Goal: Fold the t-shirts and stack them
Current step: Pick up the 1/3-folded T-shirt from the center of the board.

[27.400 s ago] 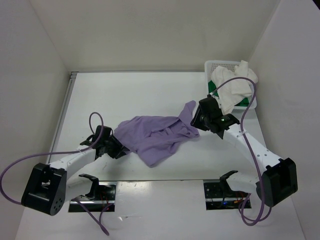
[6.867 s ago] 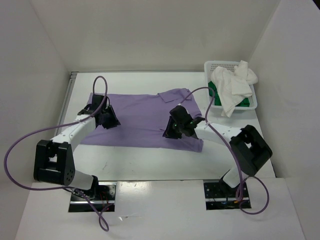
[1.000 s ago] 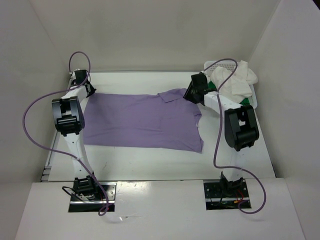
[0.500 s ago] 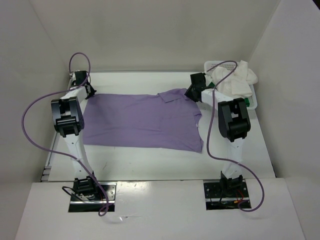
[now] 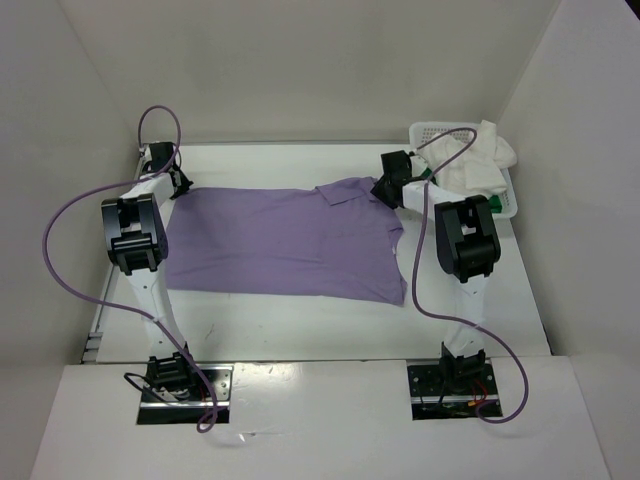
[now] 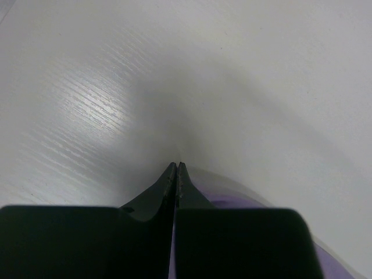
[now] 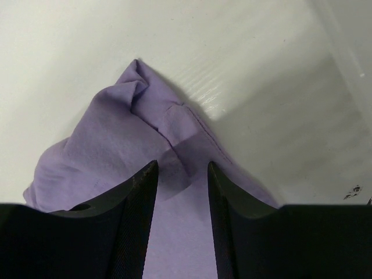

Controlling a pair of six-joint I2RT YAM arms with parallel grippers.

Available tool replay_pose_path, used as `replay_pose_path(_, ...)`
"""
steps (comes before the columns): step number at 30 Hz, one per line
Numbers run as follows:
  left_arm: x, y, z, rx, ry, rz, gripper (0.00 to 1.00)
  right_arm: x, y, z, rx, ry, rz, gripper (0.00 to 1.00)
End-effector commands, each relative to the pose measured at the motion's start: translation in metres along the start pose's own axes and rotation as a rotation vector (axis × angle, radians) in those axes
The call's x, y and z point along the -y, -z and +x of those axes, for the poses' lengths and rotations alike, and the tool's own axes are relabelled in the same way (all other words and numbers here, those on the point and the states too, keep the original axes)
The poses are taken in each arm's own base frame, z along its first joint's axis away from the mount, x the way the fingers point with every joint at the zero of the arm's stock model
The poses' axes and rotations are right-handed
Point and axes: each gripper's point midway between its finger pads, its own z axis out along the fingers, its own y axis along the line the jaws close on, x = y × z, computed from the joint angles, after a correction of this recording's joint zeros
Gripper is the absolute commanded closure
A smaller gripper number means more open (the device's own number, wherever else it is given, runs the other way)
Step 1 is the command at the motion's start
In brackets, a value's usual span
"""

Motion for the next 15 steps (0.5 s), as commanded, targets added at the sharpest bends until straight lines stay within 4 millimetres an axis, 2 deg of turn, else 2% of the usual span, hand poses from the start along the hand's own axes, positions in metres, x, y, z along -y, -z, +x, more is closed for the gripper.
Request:
replay_pose_path(1, 0.002, 0.011, 0.003, -0.025, -0.011, 0.003, 1.00, -0.007, 0.009, -0.027, 0.075, -0.055, -0.034, 0.54)
replay_pose_path(5, 0.002, 0.011, 0.003, -0.025, -0.011, 0.003, 1.00, -0.013, 0.006, -0.018, 0.040, -0.054, -0.075, 0.54)
replay_pose_path(9, 0.004, 0.011, 0.004, -0.030, -0.011, 0.012, 1.00, -0.020, 0.012, -0.021, 0.041, -0.068, -0.108, 0.56)
replay_pose_path(15, 0.003, 0.008, 0.006, -0.030, -0.011, 0.012, 1.00, -0.019, 0.015, -0.013, 0.010, -0.075, -0.122, 0.58)
